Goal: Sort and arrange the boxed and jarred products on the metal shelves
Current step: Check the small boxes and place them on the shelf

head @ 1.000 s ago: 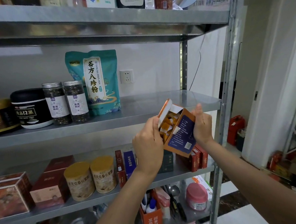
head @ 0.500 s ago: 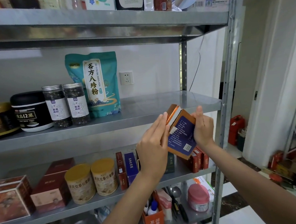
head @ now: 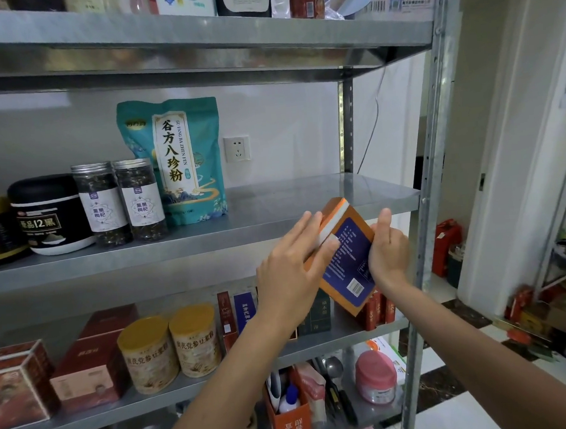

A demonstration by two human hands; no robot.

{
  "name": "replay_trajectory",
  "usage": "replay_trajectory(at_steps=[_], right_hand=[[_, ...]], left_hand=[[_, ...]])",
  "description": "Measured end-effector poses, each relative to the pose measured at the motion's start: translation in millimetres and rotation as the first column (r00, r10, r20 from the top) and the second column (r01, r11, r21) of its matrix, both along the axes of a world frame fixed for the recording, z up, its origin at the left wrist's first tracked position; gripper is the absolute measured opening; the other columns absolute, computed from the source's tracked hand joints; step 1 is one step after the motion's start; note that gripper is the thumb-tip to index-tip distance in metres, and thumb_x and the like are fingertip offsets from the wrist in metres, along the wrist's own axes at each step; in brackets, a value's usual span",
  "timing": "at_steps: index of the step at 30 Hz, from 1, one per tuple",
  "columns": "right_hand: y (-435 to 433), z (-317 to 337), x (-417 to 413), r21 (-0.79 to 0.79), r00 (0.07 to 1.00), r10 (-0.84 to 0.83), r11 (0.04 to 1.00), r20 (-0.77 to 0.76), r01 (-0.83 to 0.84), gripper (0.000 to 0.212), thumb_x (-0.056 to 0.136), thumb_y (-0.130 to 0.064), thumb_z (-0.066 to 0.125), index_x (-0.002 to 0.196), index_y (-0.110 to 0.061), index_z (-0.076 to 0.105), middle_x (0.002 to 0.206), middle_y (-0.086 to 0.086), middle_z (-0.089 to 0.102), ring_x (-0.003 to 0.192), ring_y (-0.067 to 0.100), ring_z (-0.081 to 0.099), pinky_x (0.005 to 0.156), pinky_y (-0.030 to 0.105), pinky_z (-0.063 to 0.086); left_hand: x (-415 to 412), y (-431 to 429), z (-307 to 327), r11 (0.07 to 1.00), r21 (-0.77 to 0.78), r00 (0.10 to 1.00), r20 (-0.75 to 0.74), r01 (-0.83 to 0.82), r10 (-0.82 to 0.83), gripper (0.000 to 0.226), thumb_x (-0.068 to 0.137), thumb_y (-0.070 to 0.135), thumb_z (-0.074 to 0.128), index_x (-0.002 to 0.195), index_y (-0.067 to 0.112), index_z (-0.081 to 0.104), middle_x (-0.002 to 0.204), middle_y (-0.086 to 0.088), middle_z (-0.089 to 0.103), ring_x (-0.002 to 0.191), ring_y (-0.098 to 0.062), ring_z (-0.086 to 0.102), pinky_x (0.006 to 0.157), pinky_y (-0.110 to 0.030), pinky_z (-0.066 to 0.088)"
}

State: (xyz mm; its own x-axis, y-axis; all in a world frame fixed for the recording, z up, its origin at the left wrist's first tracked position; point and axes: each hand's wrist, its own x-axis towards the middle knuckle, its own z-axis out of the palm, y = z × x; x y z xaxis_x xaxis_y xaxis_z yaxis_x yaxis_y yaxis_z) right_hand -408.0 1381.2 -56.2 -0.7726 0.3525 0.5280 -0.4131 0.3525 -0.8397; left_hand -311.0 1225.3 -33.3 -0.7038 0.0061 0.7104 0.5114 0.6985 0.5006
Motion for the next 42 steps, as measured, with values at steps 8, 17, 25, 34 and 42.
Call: replay_trajectory(at_steps=[8, 17, 25, 34, 42], right_hand=[[7, 18, 3, 0.131, 0.973, 0.144, 0.977, 0.182, -0.169, 0.059, 0.103, -0.051, 0.025, 0.07, -0.008, 0.047, 0.079, 0.016, 0.067, 0.077, 0.031, 0.065, 0.074, 0.04, 0.048], [19, 58, 34, 0.056, 0.744, 0.665, 0.742, 0.066, -0.668, 0.015, 0.082, -0.042, 0.063, 0.093, -0.037, 0.072, 0.091, -0.007, 0.074, 0.083, 0.011, 0.072, 0.061, 0.021, 0.054], [-1, 42, 49, -0.28, 0.734, 0.678, 0.697, -0.04, -0.66, 0.027, 0.085, -0.035, 0.066, 0.104, -0.017, 0.07, 0.1, 0.008, 0.074, 0.088, 0.021, 0.073, 0.061, 0.025, 0.057], [-4, 49, 60, -0.323, 0.738, 0.673, 0.688, -0.051, -0.65, 0.012, 0.094, -0.026, 0.058, 0.087, -0.018, 0.062, 0.107, -0.001, 0.073, 0.092, 0.018, 0.072, 0.064, 0.024, 0.055], [-6, 54, 69, -0.264, 0.736, 0.675, 0.701, -0.054, -0.662, 0.031, 0.076, -0.039, 0.067, 0.093, -0.014, 0.059, 0.108, -0.006, 0.072, 0.088, 0.019, 0.073, 0.067, 0.027, 0.058]], left_hand=[[-12, -9, 6, 0.985, 0.153, 0.993, 0.076, 0.075, -0.088, 0.058, 0.092, 0.039, 0.06, 0.146, 0.033, 0.041, 0.121, 0.002, 0.063, 0.099, -0.009, 0.06, 0.074, -0.023, 0.051], [-13, -14, 18, 0.864, 0.456, 0.923, 0.196, 0.214, -0.332, 0.053, 0.073, 0.034, 0.078, 0.123, 0.036, 0.059, 0.11, 0.009, 0.063, 0.101, -0.012, 0.066, 0.072, -0.027, 0.06], [-8, 13, 6, 0.571, 0.799, 0.882, 0.116, 0.191, -0.458, 0.038, 0.08, 0.057, 0.05, 0.105, 0.029, 0.045, 0.092, 0.004, 0.071, 0.083, -0.013, 0.073, 0.057, -0.02, 0.055], [-2, 13, 15, 0.626, 0.747, 0.886, 0.114, 0.222, -0.45, 0.031, 0.081, 0.056, 0.046, 0.1, 0.032, 0.042, 0.092, 0.005, 0.07, 0.081, -0.012, 0.073, 0.056, -0.015, 0.053], [1, 11, 18, 0.627, 0.733, 0.925, -0.007, 0.263, -0.379, 0.026, 0.082, 0.046, 0.057, 0.094, 0.025, 0.048, 0.084, 0.013, 0.072, 0.08, -0.012, 0.073, 0.056, -0.015, 0.052]])
